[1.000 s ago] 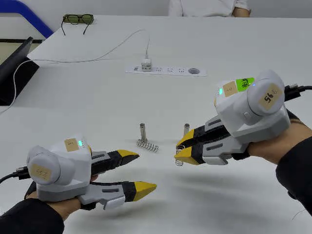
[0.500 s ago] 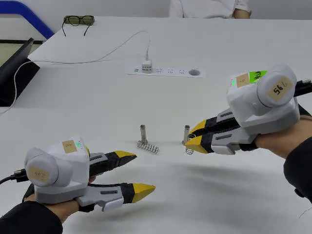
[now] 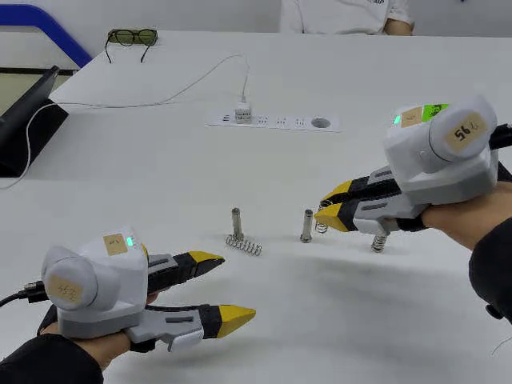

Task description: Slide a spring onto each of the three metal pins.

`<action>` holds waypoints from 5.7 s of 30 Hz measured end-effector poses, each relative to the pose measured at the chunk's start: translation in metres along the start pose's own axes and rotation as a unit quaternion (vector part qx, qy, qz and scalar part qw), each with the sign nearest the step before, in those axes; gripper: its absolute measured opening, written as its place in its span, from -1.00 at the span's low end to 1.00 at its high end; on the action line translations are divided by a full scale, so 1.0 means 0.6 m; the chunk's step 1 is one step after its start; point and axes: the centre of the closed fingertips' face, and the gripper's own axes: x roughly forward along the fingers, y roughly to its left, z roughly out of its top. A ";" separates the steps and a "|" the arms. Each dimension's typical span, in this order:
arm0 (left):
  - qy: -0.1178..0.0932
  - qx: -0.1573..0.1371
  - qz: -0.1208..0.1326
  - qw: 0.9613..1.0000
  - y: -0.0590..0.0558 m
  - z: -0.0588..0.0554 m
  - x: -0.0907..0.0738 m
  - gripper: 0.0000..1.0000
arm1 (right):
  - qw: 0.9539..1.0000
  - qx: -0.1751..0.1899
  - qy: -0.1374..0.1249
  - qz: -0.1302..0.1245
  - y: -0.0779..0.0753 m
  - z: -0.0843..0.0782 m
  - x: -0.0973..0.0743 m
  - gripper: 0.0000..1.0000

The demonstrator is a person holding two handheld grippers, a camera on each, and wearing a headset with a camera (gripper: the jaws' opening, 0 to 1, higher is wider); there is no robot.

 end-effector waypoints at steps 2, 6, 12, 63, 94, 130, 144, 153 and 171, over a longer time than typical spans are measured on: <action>0.000 -0.001 0.000 1.000 0.000 -0.001 0.000 0.05 | 1.000 0.003 -0.002 -0.006 -0.005 0.003 0.001 -0.76; 0.002 -0.001 0.000 1.000 0.000 -0.002 0.000 0.05 | 1.000 0.004 -0.007 -0.011 -0.012 0.009 0.004 -0.76; 0.002 -0.001 0.000 1.000 -0.001 -0.003 0.001 0.05 | 1.000 0.005 -0.009 -0.018 -0.022 0.016 0.014 -0.76; 0.006 -0.002 0.002 1.000 0.000 -0.007 0.001 0.02 | 0.999 0.047 -0.002 -0.018 -0.040 -0.002 0.050 -0.76; 0.006 -0.004 0.002 1.000 -0.001 -0.010 0.001 0.02 | 0.997 0.056 0.044 -0.014 -0.029 -0.062 0.090 -0.76; 0.004 -0.005 0.005 1.000 0.002 -0.009 0.000 0.02 | 0.997 0.057 0.057 -0.019 -0.015 -0.089 0.075 -0.71; 0.003 -0.003 0.006 1.000 0.002 -0.007 -0.003 0.02 | 0.997 0.053 0.056 -0.005 0.018 -0.089 0.080 -0.71; 0.004 -0.003 0.007 1.000 0.002 -0.008 -0.004 0.02 | 0.998 0.042 0.051 0.012 0.042 -0.073 0.096 -0.71; 0.006 -0.005 0.008 1.000 0.003 -0.011 -0.003 0.02 | 0.998 0.024 0.038 0.034 0.065 -0.039 0.140 -0.66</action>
